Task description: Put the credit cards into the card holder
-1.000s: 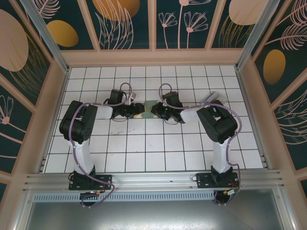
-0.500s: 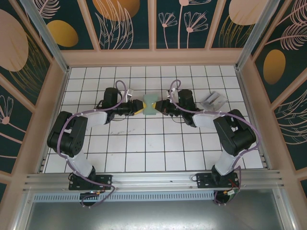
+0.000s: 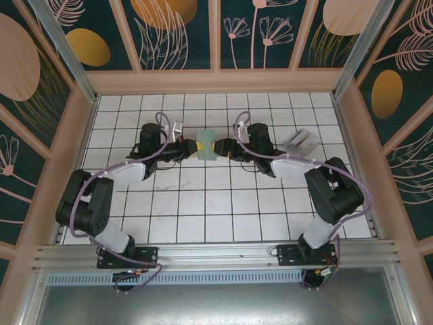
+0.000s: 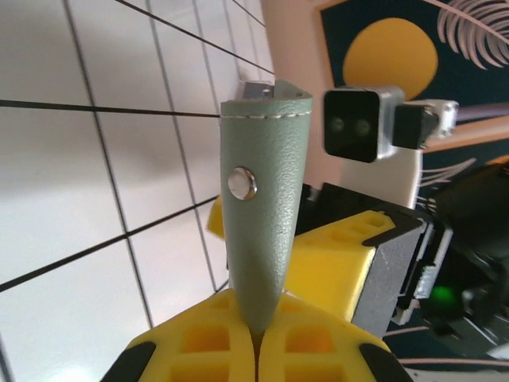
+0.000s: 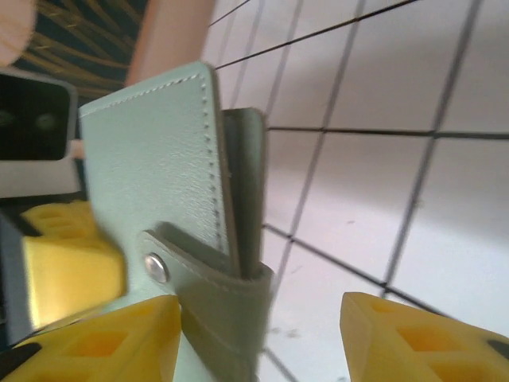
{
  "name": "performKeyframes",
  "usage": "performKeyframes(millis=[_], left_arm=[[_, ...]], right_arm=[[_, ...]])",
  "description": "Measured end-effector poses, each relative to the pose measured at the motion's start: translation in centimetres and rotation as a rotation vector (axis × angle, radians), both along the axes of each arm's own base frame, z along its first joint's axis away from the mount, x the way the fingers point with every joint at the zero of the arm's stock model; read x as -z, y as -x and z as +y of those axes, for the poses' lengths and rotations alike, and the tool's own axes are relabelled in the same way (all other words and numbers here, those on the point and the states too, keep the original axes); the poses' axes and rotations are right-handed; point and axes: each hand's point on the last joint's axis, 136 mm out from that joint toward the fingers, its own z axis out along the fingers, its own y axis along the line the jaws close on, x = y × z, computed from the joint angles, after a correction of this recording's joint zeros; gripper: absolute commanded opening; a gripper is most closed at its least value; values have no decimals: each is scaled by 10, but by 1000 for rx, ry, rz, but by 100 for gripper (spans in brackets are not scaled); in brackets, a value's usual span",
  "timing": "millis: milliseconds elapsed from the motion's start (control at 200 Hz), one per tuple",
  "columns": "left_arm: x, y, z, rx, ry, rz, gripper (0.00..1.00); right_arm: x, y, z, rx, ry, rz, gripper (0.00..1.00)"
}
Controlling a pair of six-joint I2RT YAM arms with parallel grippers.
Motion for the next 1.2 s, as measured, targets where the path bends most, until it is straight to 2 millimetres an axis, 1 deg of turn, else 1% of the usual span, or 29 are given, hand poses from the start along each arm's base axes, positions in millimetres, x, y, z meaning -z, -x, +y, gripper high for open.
performKeyframes(millis=[40,70,75,125,220,335,430,550,631,776,926,1071,1201], left_arm=[[3,-1,3,-19,-23,8,0],[5,-2,5,-32,-38,11,0],[6,-2,6,-38,-44,10,0],[9,-5,10,-69,-82,15,0],[12,-12,16,-109,-132,18,0],[11,-14,17,-117,-139,17,0],[13,-12,16,-112,-142,26,0],[13,-11,14,-104,-135,35,0],[15,-11,17,-115,-140,41,0],[20,-10,19,-130,-140,57,0],[22,-6,16,-121,-130,74,0],[24,-4,15,-118,-131,80,0],[21,-4,13,-116,-124,67,0]], right_arm=[[3,-2,-3,35,64,-26,56],[3,-1,-3,37,73,-30,56],[4,-1,-4,53,107,-45,56],[5,1,-4,73,176,-76,56],[1,3,0,87,266,-126,55],[-13,0,10,92,316,-179,50],[-22,-9,22,100,336,-203,51],[-22,-16,43,85,357,-198,51],[-16,-18,51,75,394,-184,50],[-10,-22,52,83,451,-148,45],[3,-20,43,115,503,-98,36],[6,-16,41,125,525,-78,29],[1,-17,39,150,539,-72,20]])
